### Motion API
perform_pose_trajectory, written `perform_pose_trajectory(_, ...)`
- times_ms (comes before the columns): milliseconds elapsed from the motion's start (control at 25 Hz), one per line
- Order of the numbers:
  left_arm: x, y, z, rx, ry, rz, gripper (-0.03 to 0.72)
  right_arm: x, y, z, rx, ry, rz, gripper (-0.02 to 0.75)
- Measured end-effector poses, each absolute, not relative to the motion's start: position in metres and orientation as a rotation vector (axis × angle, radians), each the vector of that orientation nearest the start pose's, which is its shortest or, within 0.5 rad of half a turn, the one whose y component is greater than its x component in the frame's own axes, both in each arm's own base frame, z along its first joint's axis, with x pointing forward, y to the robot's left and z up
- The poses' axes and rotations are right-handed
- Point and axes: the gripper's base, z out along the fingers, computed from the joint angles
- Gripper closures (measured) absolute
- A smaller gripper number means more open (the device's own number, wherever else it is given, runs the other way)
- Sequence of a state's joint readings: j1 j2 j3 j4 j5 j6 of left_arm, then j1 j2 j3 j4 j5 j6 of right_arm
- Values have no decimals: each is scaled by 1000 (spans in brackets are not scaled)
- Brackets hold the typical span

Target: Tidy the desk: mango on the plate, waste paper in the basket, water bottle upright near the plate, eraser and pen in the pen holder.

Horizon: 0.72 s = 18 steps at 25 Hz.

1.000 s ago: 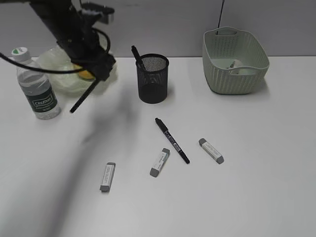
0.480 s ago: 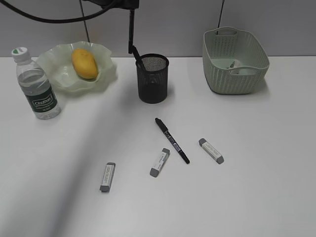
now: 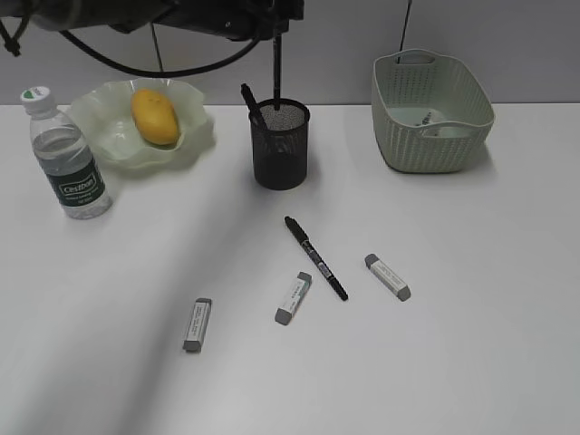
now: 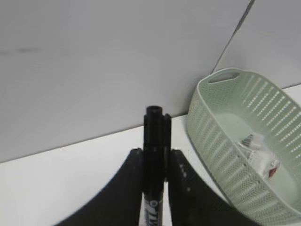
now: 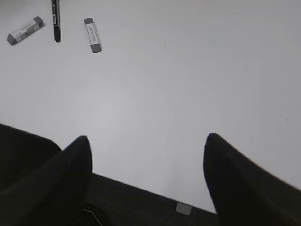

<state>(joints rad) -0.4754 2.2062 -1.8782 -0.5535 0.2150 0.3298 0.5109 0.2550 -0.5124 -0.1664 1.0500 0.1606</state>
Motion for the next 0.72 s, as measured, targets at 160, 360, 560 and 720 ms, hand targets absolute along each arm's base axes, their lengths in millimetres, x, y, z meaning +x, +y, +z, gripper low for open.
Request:
perform_pose_trajectory(160, 471, -254, 229, 342, 2046, -539, 564, 36, 5, 279, -414, 2227, 147, 155)
perform_pose_trajectory(360, 474, -256, 211, 347, 2080, -531, 564, 36, 5, 279, -414, 2227, 147, 155)
perform_pose_trajectory(560, 472, -258, 205, 363, 2106, -536, 529, 36, 5, 279, -413, 2228, 148, 155)
perform_pose_trajectory(720, 472, -259, 205, 368, 2111, -537, 386, 36, 5, 279, -413, 2228, 148, 155)
